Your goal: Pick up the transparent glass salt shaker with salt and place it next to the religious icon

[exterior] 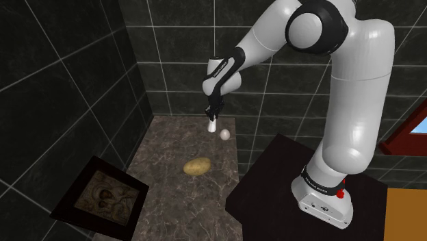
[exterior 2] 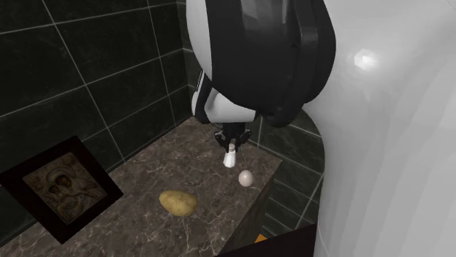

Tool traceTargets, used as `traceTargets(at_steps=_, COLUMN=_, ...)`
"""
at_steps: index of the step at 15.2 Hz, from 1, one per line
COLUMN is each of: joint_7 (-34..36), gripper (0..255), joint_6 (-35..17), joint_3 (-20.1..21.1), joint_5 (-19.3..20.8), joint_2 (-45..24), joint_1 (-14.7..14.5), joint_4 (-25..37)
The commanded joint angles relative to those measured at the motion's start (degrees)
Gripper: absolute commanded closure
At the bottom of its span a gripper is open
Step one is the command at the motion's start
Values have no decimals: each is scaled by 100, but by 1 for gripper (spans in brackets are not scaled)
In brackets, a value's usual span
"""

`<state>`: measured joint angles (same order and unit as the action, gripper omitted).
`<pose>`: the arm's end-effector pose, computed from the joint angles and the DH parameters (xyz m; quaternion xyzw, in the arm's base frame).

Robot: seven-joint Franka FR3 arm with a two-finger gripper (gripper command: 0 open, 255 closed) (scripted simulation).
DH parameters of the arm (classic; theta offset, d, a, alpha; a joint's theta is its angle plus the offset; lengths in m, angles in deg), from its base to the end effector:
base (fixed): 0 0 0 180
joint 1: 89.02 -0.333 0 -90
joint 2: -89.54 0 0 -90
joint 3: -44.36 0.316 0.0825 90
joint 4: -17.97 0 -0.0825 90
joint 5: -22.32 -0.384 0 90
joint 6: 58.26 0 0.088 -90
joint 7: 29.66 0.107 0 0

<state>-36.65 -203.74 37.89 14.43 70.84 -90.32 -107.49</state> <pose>0.5593 -0.0523 0.2391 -0.9990 0.0371 -0.0156 0.0202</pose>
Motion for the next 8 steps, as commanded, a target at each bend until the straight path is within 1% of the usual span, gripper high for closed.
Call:
traceTargets(at_steps=1, joint_7=24, gripper=255, joint_6=146, joint_3=-22, joint_5=38, joint_2=118, joint_1=-7, joint_4=27)
traceTargets(at_steps=8, joint_7=125, gripper=255, joint_6=611, joint_3=-74, joint_5=162, joint_2=525, joint_1=-40, joint_4=91)
